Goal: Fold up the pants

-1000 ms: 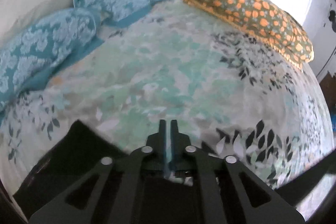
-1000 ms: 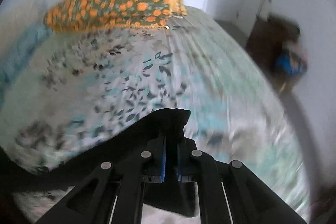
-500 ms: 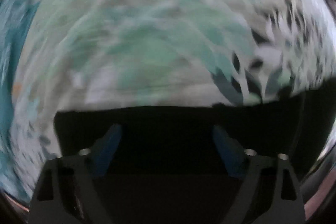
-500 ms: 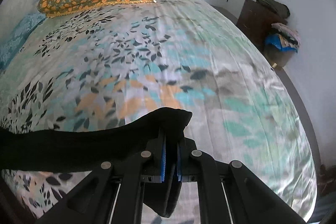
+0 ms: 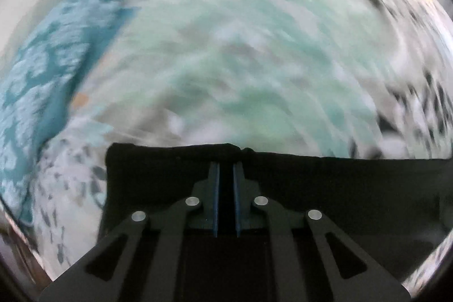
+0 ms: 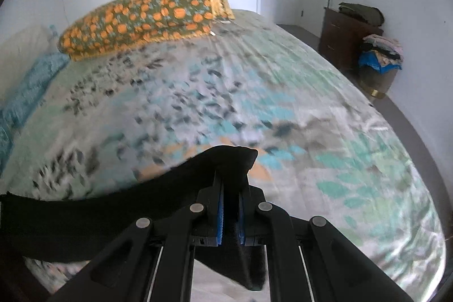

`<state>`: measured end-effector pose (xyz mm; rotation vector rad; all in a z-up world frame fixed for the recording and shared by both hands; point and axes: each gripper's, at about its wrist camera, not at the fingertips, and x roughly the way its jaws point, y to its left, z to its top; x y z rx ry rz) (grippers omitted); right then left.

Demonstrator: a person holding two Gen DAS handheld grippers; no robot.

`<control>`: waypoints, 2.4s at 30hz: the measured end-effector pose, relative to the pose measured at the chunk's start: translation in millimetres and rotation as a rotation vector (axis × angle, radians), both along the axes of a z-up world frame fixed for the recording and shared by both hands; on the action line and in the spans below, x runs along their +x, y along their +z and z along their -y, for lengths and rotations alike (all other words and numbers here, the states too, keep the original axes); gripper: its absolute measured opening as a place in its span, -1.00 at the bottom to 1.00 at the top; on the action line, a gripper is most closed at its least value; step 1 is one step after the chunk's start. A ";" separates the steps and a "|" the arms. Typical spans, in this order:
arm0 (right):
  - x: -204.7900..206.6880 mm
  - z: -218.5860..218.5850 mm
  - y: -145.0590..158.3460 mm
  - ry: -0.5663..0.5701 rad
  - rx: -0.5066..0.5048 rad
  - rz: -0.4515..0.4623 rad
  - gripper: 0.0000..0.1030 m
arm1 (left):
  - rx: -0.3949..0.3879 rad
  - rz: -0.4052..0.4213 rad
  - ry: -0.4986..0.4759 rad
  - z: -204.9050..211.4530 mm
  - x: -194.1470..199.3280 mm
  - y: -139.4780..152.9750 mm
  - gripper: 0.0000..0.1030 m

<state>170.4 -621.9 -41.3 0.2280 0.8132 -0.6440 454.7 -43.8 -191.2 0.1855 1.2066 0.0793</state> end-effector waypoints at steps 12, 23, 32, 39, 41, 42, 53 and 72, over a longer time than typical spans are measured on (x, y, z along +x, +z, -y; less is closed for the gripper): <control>150.9 13.8 -58.3 0.008 0.030 -0.105 0.40 | 0.184 0.153 0.187 -38.8 26.0 -4.3 -0.60; 152.9 -43.0 -119.5 0.365 0.199 -0.303 0.44 | 0.119 0.127 0.050 -53.2 -51.7 8.4 0.72; 100.5 -27.8 -92.4 0.159 0.066 -0.250 0.60 | 0.005 0.082 0.317 -172.2 -108.5 13.3 0.65; 47.4 -189.3 -66.0 0.377 0.224 -0.085 0.66 | 0.089 0.037 -0.056 -74.0 -133.6 -12.7 0.91; 22.2 -239.4 -67.7 0.432 0.244 -0.082 0.66 | 0.111 0.037 -0.011 -74.8 -131.8 -27.7 0.99; 9.4 -265.0 -70.9 0.461 0.251 -0.093 0.66 | 0.062 0.037 0.050 -85.1 -129.3 -26.9 0.99; -82.6 -400.5 -126.8 0.561 0.246 -0.214 0.67 | -0.170 0.026 -0.066 -35.2 -236.3 14.7 0.93; -92.5 -418.8 -168.5 0.570 0.140 -0.275 1.00 | -0.129 0.037 -0.286 25.7 -296.0 -28.9 0.99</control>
